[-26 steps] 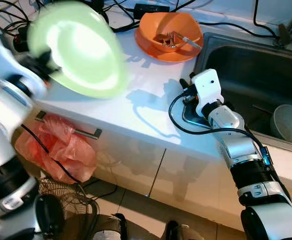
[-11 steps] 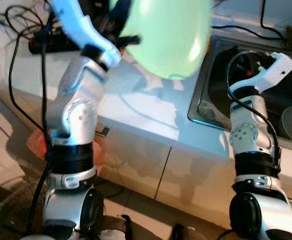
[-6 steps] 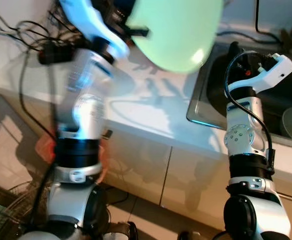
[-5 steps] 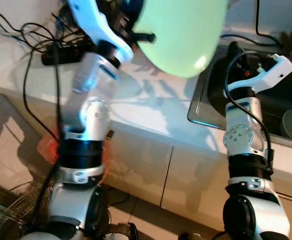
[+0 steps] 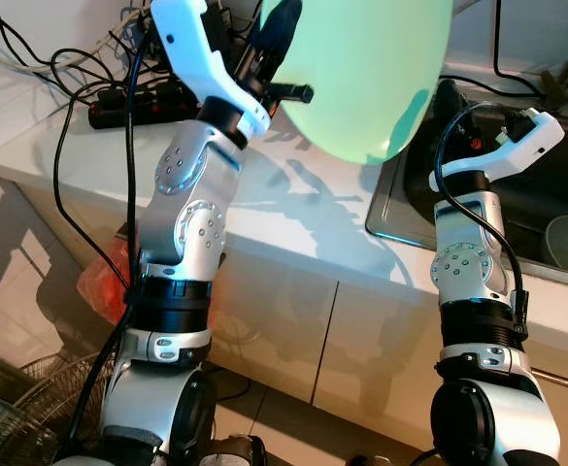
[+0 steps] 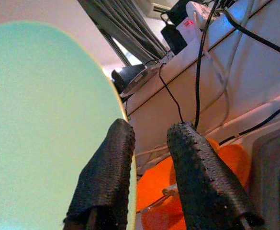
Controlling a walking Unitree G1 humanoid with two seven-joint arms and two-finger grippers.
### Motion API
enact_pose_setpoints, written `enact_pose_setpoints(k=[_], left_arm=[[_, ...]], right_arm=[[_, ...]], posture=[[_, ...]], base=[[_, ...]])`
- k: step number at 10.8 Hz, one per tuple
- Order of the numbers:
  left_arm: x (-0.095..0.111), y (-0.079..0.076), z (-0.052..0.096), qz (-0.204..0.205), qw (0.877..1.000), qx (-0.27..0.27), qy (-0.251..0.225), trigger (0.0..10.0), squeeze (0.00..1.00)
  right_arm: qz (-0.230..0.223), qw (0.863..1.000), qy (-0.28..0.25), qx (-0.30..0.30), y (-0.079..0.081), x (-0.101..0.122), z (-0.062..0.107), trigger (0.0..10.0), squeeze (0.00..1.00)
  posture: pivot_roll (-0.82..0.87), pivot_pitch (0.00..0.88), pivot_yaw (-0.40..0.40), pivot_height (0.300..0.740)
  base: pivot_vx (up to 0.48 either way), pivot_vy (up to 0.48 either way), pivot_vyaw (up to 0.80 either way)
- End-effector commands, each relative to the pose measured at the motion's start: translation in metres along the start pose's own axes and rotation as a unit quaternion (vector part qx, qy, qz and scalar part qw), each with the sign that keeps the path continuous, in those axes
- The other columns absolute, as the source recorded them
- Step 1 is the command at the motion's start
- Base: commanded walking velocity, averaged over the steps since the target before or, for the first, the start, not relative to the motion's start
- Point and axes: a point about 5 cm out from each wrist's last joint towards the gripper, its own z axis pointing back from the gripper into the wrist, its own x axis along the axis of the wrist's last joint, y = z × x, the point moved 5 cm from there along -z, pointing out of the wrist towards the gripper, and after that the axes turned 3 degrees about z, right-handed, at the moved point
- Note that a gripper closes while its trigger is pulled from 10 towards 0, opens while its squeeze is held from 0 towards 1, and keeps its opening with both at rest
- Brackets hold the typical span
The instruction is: Kitchen organization
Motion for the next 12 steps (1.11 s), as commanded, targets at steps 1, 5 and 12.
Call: enact_pose_setpoints(k=[1,5,12], left_arm=[[0.007,-0.001,0.000,-0.012,1.000,-0.006,-0.016,10.0,0.00],[0.008,0.024,0.007,0.026,1.000,-0.004,-0.008,10.0,0.00],[-0.006,0.031,0.024,0.099,0.991,-0.073,0.049,10.0,0.00]], right_arm=[[-0.009,1.000,0.002,0.005,0.001,0.000,-0.002,10.0,0.00],[-0.081,0.996,0.016,0.025,-0.005,-0.003,0.003,10.0,0.00],[-0.176,0.972,0.046,0.146,0.006,-0.009,0.023,10.0,0.00]], posture=[[0.06,0.000,0.051,0.740],[0.06,0.000,0.042,0.740],[0.06,0.000,0.031,0.740]], base=[[0.000,0.000,0.00],[0.000,0.000,0.00],[0.000,0.000,0.00]])
